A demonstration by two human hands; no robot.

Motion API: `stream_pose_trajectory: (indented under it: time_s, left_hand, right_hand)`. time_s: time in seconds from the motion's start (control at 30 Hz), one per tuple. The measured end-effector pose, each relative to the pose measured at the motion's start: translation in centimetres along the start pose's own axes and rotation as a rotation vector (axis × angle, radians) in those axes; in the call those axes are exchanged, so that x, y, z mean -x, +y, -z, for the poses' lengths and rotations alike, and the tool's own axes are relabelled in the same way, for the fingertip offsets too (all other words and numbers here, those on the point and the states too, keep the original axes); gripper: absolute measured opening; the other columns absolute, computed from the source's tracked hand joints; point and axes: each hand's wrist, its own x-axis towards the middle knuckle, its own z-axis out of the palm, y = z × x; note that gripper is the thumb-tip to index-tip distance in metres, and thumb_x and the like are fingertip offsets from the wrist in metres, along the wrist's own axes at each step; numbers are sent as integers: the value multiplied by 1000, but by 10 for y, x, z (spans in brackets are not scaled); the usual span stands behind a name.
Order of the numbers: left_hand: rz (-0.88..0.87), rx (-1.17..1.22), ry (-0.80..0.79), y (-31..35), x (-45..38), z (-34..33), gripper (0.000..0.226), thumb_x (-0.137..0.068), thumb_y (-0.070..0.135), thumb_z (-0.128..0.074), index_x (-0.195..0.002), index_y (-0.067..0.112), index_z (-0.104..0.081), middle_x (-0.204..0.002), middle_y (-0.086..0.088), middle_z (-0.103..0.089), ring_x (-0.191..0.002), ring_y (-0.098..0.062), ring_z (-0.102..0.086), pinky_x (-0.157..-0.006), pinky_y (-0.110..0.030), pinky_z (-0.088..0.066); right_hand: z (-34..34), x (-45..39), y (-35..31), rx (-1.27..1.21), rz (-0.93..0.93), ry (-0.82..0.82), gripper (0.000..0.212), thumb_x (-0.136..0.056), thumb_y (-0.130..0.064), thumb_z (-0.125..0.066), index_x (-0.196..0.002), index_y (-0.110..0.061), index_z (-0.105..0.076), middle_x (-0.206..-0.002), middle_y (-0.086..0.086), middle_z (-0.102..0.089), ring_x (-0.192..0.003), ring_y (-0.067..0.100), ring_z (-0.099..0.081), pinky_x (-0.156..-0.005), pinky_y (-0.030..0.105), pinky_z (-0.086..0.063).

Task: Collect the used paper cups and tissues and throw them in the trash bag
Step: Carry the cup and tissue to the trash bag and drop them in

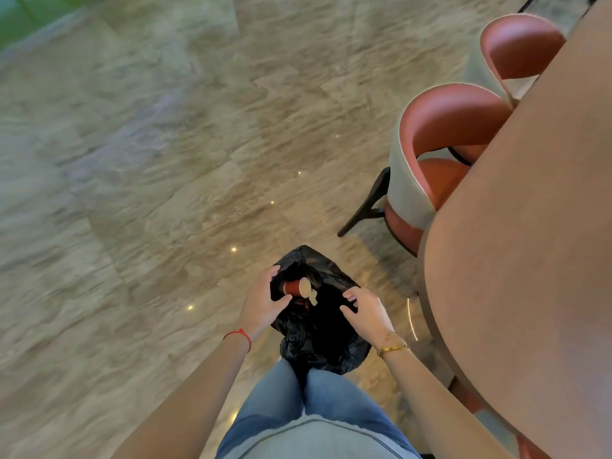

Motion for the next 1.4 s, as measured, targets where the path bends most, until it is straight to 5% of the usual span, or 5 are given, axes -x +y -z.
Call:
stream_pose_trajectory:
  time_s: [0.13, 0.27, 0.5, 0.93, 1.4]
  left_hand:
    - [-54, -155, 15, 2, 14, 28, 54, -94, 35, -58, -143, 24, -40, -141, 3, -51, -121, -15, -54, -92, -21, -44]
    - [-104, -252, 110, 13, 39, 60, 46, -95, 39, -55, -138, 26, -46, -109, 3, -65, -62, -21, -60, -46, -14, -34]
    - [-196, -250, 260, 16, 90, 92, 40, -94, 36, -57, -133, 27, -52, -133, 8, -56, -97, -18, -65, -82, -35, -53]
    - [35, -179, 506, -24, 204, 74, 33, -93, 28, -60, -126, 22, -58, -129, 3, -59, -116, -19, -57, -88, -28, -47]
    - [514, -12, 1019, -70, 430, 11, 34, -92, 24, -63, -125, 19, -60, -123, 3, -61, -114, -15, -57, -93, -25, -43]
  right_hand:
    - [12, 8, -15, 23, 62, 50, 37, -91, -30, -59, -126, -21, -54, -123, -4, -57, -118, 13, -49, -93, 28, -47]
    - [31, 17, -41, 36, 193, 127, 41, -91, -31, -59, -131, -22, -51, -127, -3, -56, -124, 12, -44, -100, 26, -41]
    - [52, 39, -68, 62, 349, 233, 42, -90, -27, -62, -130, -18, -53, -125, -1, -57, -123, 16, -44, -104, 35, -42]
    - [33, 77, -80, 150, 595, 118, 42, -90, -28, -62, -130, -20, -53, -125, -4, -58, -122, 12, -44, -104, 26, -38]
    - [-61, 161, -172, 347, 1124, -339, 39, -90, -26, -62, -128, -18, -54, -122, -2, -59, -119, 16, -47, -102, 25, -34]
